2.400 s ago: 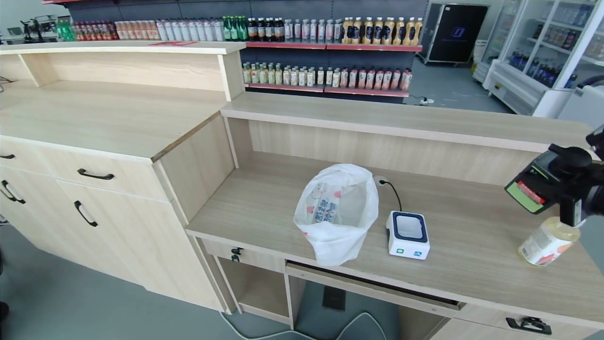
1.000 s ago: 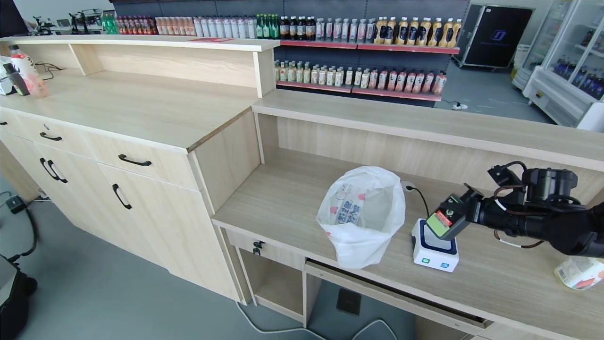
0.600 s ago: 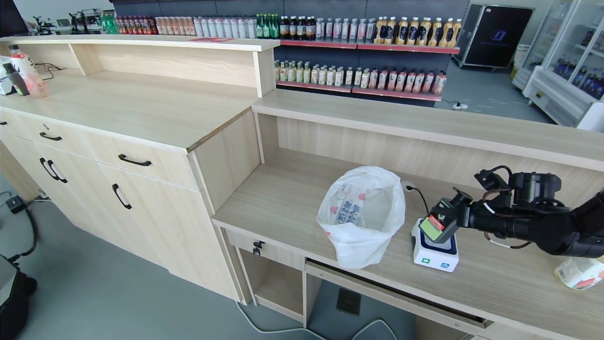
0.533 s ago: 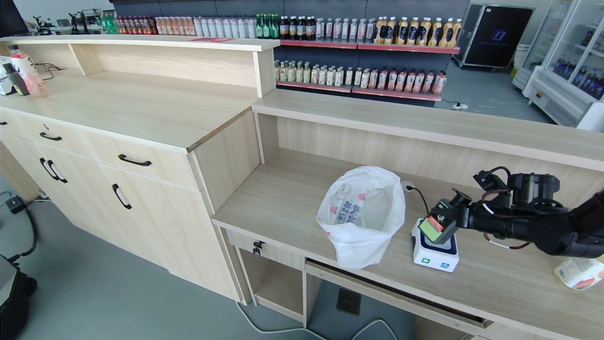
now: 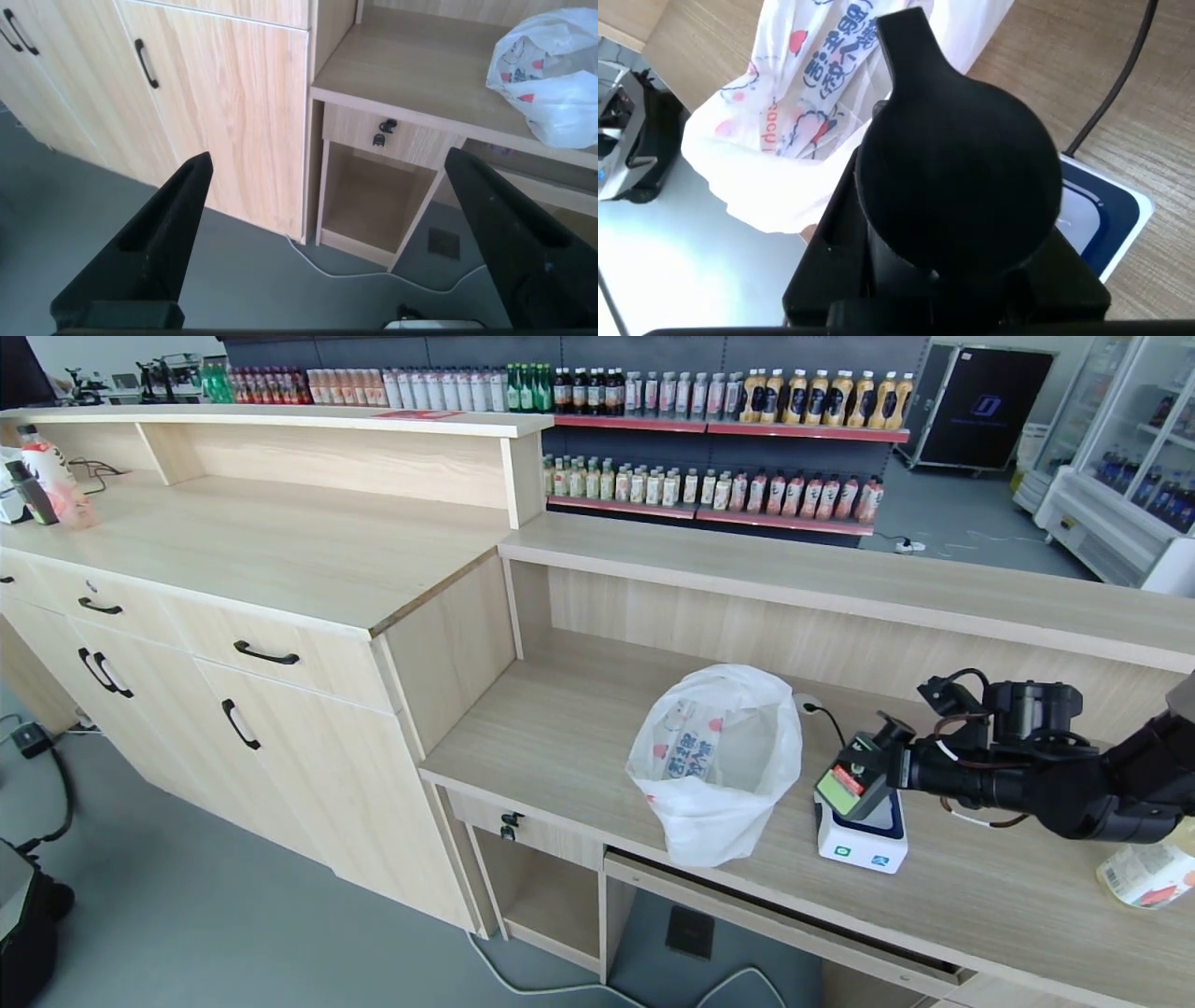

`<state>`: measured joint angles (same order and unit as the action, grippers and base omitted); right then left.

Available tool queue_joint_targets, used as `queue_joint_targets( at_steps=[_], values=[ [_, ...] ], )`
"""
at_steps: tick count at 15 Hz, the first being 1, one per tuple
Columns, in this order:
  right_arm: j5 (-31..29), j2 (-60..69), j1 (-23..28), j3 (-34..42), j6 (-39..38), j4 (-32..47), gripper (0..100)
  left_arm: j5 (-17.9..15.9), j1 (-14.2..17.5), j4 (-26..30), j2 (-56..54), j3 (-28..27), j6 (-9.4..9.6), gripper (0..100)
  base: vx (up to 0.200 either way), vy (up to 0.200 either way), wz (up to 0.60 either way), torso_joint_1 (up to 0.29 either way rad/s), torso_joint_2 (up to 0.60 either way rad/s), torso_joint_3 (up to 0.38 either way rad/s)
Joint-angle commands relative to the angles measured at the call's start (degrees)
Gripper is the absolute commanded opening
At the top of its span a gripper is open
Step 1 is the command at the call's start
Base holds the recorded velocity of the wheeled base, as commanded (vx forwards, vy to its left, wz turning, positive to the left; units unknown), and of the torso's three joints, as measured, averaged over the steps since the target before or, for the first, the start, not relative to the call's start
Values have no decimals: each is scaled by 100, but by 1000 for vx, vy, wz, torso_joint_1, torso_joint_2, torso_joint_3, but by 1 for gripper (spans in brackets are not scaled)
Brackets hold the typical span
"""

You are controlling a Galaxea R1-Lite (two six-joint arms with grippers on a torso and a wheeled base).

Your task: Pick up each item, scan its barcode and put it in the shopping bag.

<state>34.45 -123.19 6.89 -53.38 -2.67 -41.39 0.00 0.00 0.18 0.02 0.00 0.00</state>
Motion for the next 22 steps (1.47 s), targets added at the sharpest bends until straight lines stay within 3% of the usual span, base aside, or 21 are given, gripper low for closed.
queue_joint_targets(
  at_steps=[1,8,9,14,16,19,22],
  values=[
    [0,-56,-3,-41,3,-1,0,0,0,-1,-2,0,0,100,0,0,0,0,0,0],
    [0,14,6,-85,30,-1,0,0,0,-1,-2,0,0,100,0,0,0,0,0,0],
    [-35,524,-74,-32,197,34,0,0,0,-1,-2,0,0,100,0,0,0,0,0,0],
    [-483,2536,225,865,2737,192,0,0,0,-1,6,0,0,100,0,0,0,0,0,0],
    [-474,2791,383,1102,3370,148,0,0,0,-1,-2,0,0,100,0,0,0,0,0,0],
    [-492,2492,234,873,3299,-309,0,0,0,-1,-2,0,0,100,0,0,600,-2,-1,1],
    [-1063,1824,-126,566,3185,-994,0,0,0,-1,-2,0,0,100,0,0,600,9,4,2]
  ],
)
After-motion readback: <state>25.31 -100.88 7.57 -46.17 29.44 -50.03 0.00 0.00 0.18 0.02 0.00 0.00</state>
